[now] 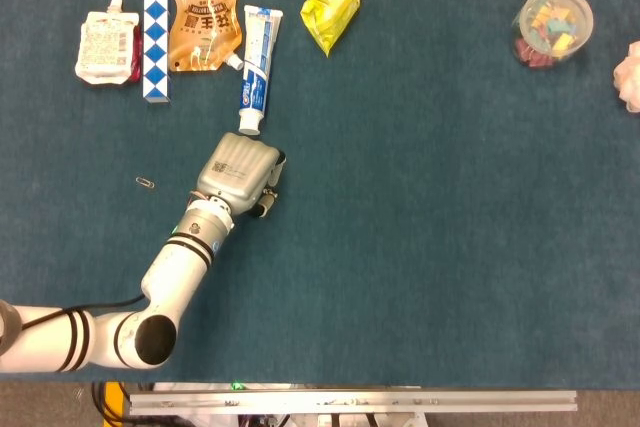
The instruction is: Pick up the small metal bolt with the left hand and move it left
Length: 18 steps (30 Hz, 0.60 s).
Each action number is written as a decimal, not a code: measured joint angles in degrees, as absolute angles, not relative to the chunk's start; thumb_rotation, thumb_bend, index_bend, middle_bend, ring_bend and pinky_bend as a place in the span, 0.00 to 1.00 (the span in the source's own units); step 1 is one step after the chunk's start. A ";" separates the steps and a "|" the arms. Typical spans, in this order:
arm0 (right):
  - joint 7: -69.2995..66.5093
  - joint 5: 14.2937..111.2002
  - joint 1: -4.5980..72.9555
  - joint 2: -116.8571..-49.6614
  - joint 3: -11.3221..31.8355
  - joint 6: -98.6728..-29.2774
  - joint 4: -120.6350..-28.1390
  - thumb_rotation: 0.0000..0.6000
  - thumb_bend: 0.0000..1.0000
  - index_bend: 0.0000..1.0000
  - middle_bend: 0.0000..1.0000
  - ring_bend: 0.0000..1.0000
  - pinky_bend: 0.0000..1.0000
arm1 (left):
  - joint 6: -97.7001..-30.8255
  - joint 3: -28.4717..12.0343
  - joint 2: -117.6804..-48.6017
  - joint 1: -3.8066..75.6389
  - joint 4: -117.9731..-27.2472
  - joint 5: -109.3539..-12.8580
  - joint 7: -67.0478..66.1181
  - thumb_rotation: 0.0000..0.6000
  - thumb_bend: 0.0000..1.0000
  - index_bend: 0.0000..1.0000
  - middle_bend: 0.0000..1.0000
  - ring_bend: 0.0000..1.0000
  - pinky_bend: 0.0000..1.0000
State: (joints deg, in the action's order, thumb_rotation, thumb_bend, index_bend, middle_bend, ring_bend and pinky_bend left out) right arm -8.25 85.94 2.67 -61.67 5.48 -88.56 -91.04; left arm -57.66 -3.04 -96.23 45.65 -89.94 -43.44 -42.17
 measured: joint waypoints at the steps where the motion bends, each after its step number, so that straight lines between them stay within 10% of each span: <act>1: -8.25 85.96 2.67 -61.66 5.49 -88.57 -91.06 1.00 0.37 0.49 0.46 0.40 0.41 | -57.60 -3.04 -96.25 45.70 -89.85 -43.23 -42.23 1.00 0.30 0.51 1.00 1.00 1.00; 18: -8.55 85.81 2.43 -61.72 5.65 -88.84 -90.81 1.00 0.37 0.49 0.47 0.40 0.41 | -57.26 -3.40 -97.18 46.16 -88.22 -41.51 -41.64 1.00 0.32 0.57 1.00 1.00 1.00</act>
State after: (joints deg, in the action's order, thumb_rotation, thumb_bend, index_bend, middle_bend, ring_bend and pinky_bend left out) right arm -8.55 85.81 2.43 -61.72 5.65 -88.84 -90.81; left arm -57.26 -3.40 -97.18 46.16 -88.22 -41.51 -41.64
